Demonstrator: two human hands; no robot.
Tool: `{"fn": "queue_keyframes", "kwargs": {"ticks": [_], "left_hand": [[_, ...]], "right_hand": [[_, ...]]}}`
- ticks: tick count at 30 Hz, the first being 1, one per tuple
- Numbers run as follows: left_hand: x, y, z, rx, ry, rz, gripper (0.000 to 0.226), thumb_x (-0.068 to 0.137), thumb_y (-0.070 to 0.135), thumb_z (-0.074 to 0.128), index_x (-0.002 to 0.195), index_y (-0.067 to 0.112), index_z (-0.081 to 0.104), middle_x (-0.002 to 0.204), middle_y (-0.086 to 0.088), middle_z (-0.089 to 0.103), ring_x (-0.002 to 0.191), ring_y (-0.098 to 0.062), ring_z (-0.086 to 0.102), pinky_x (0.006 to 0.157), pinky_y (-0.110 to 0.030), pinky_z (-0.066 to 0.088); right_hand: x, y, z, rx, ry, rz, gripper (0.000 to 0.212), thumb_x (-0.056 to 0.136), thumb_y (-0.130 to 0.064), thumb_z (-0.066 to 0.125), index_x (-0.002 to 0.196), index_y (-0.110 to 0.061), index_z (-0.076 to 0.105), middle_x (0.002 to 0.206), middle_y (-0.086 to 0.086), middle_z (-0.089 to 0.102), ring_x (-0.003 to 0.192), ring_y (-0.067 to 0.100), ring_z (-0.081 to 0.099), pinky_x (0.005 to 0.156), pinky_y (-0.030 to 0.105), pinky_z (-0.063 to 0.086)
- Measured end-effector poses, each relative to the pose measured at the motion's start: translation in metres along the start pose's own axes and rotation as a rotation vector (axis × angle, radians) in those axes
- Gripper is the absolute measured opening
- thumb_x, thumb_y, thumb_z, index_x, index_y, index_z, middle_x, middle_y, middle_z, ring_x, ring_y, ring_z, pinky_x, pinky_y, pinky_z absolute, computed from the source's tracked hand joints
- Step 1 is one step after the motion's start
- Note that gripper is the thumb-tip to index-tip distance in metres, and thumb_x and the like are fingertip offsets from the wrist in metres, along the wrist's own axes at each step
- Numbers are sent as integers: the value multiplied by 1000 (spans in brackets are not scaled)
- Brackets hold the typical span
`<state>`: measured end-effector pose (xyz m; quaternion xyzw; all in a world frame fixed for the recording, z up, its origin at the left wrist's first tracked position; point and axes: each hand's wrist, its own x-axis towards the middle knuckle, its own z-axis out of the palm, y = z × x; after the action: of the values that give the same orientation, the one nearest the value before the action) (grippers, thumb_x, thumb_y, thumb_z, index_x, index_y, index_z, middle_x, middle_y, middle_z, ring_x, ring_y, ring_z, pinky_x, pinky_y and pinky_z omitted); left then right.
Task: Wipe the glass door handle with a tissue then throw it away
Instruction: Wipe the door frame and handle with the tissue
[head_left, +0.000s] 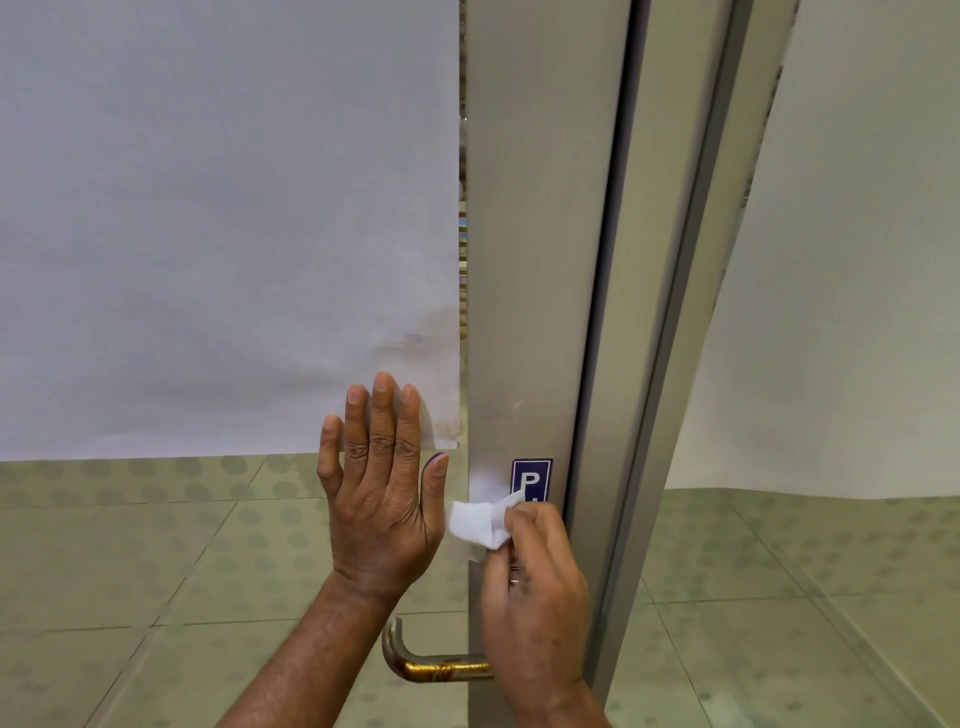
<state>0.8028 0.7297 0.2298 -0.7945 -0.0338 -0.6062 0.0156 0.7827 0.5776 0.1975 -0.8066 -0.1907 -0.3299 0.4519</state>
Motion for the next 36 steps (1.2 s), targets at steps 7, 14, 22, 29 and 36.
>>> {"fn": "queue_keyframes", "kwargs": {"ticks": [7, 14, 22, 29, 36], "left_hand": [[1, 0, 0, 2, 2, 2, 60, 112, 36, 26, 165, 15, 8, 176, -1, -4, 163, -21, -1, 133, -43, 0], [1, 0, -1, -9, 14, 7, 61, 112, 36, 26, 165, 14, 9, 176, 0, -3, 163, -20, 1, 133, -42, 1], [0, 0, 0, -1, 5, 4, 60, 112, 37, 25, 166, 15, 8, 176, -1, -3, 163, -21, 0, 133, -42, -1], [1, 0, -1, -8, -9, -4, 61, 112, 38, 24, 166, 15, 6, 176, 0, -5, 163, -20, -2, 133, -41, -2], [0, -1, 0, -6, -8, -6, 61, 111, 35, 26, 166, 15, 7, 176, -1, -4, 163, -21, -1, 133, -42, -1]], "right_hand": [[10, -17, -4, 106, -1, 66, 38, 90, -41, 58, 111, -12, 70, 108, -2, 67, 100, 19, 67, 81, 36, 64], [33, -21, -6, 261, 95, 137, 25, 92, -44, 59, 95, -22, 69, 83, -12, 68, 72, 2, 65, 58, 15, 57], [4, 12, -1, 73, -84, 179, 16, 88, -37, 68, 100, -27, 66, 99, -11, 72, 87, 6, 66, 77, 26, 63], [-9, 17, -7, -61, -372, 318, 52, 75, -61, 49, 116, -33, 63, 122, -12, 68, 118, 14, 60, 98, 32, 54], [45, -17, -24, 303, -77, 304, 22, 85, -30, 77, 70, -24, 62, 58, -3, 64, 43, 6, 52, 38, 25, 47]]}}
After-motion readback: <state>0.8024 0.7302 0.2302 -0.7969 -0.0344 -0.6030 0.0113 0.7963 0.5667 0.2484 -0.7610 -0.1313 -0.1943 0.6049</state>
